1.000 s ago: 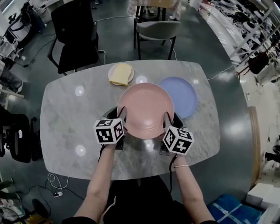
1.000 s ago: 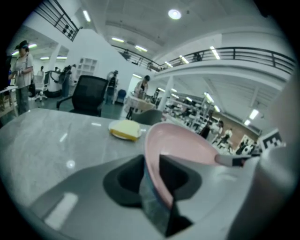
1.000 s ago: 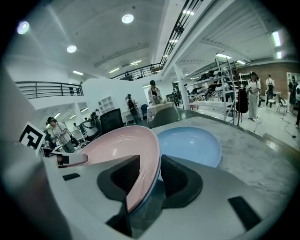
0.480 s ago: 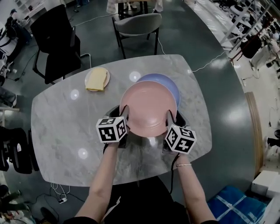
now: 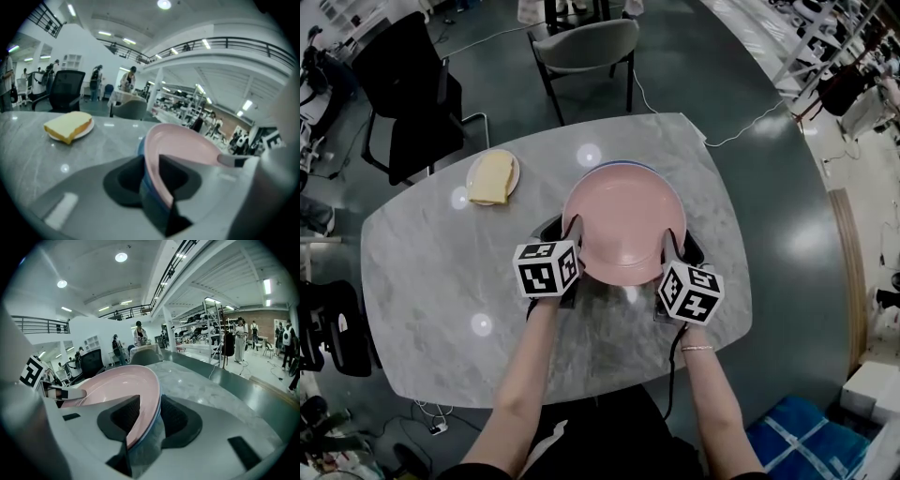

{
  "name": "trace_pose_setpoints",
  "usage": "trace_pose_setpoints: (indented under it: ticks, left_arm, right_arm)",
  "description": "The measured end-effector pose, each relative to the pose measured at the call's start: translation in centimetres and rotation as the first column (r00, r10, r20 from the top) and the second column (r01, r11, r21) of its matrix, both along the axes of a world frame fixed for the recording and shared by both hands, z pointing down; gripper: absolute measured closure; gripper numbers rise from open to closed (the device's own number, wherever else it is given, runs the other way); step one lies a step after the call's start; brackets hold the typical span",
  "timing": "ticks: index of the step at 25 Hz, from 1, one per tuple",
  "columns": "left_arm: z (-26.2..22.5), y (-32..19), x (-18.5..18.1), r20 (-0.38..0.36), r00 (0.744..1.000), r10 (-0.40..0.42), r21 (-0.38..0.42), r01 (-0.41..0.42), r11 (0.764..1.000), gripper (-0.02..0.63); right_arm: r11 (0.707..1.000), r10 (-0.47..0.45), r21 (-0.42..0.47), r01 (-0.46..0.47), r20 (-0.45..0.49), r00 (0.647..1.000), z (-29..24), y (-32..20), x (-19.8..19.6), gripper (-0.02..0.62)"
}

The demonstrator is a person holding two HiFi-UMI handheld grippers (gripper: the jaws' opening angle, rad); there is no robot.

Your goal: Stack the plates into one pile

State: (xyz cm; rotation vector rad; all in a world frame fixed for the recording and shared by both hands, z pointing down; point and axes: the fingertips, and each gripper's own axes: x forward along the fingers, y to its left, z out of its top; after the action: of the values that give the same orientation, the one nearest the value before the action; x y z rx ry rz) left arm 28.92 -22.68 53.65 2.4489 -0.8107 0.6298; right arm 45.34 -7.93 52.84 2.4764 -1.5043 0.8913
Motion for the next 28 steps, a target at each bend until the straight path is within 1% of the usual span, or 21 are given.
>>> trace_pose_setpoints:
  ticks: [5,10,14,18,21,24,28]
  left_arm:
    - [0.5,-0.7,1.4,0.018,1.000,0.013,0.013,-0.013,1.000,0.505]
    - [1.3,-1.1,1.8,0.048,0.999,0.018,0.020,-0.019,1.000,0.505]
    - [1.2,-1.6,2.0,0.058,0.998,0.010,0.043,-0.013,0.999,0.503]
    - [1.2,-1.8,2.0,0.086,0.996,0.021,0.076,-0.028,0.997,0.492]
    - [1.3,-1.9,2.1,0.086,0.996,0.021,0.085,-0.029,0.996,0.487]
    - [1.4,-1.8,2.3,0.081,0.997,0.019,0.087,-0.026,0.996,0.461]
    - [1.4,-1.7,2.4,0.082,0.996,0.018,0.088,-0.025,0.996,0.451]
  right_arm:
    - [1.000,0.008,-0.016,-0.008,-0.010,1.000,0.7,-0.5,1.2,0.463]
    - [0.999,0.009,-0.034,-0.010,-0.010,1.000,1.7,-0.9,1.5,0.463]
    - [0.999,-0.004,-0.041,0.004,-0.020,1.000,1.9,-1.3,1.6,0.463]
    - [0.999,-0.009,-0.047,0.007,-0.027,1.000,2.3,-1.7,1.6,0.463]
    - [0.999,-0.011,-0.049,0.008,-0.055,0.998,2.5,-2.0,1.6,0.463]
    - [0.999,-0.015,-0.046,0.012,-0.081,0.997,2.5,-2.1,1.8,0.463]
    - [0.999,-0.008,-0.038,0.005,-0.086,0.996,2.3,-2.2,1.9,0.463]
